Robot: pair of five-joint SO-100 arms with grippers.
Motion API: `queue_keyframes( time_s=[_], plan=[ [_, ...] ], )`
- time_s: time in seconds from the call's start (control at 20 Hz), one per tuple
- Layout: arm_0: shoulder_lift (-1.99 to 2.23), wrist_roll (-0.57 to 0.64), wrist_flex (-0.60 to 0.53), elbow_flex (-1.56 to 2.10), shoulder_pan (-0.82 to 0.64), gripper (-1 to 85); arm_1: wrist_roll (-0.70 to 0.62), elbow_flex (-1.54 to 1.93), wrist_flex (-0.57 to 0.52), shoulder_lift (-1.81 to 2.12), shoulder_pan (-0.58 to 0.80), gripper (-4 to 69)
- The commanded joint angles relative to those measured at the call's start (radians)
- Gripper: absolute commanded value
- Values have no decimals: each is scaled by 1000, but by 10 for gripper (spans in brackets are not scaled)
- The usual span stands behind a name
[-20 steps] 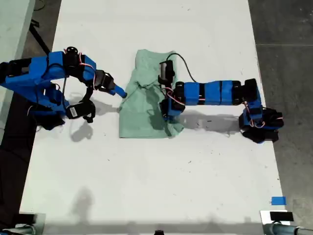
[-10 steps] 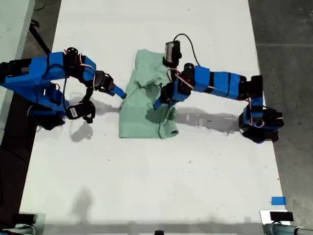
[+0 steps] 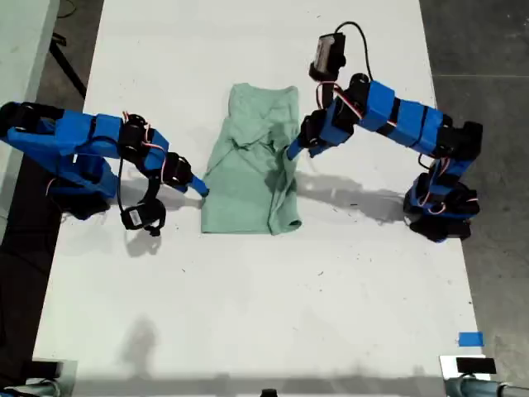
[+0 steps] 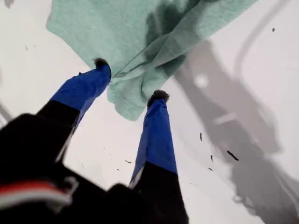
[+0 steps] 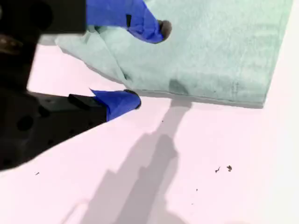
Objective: Fold t-shirt
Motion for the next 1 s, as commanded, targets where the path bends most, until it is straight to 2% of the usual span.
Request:
queue_keyframes(
  time_s=[0.0,0.2,0.45,0.55,0.7,0.95],
  plan=[
    [-54,-41,-97,-5,37,238,2,3,-28,61,-12,207],
    [-195,-57,-181,-20,18,238,2,11,-28,67,-28,195],
    [-359,-84,-219,-55,-41,231,11,29,-31,72,-46,184],
    [-425,-84,-230,-101,-46,172,12,46,-37,78,-48,180],
    [-468,-72,-229,-150,-49,25,14,67,-43,81,-44,176],
    [-456,-67,-221,-143,-44,0,14,106,-58,94,-38,174]
  ],
)
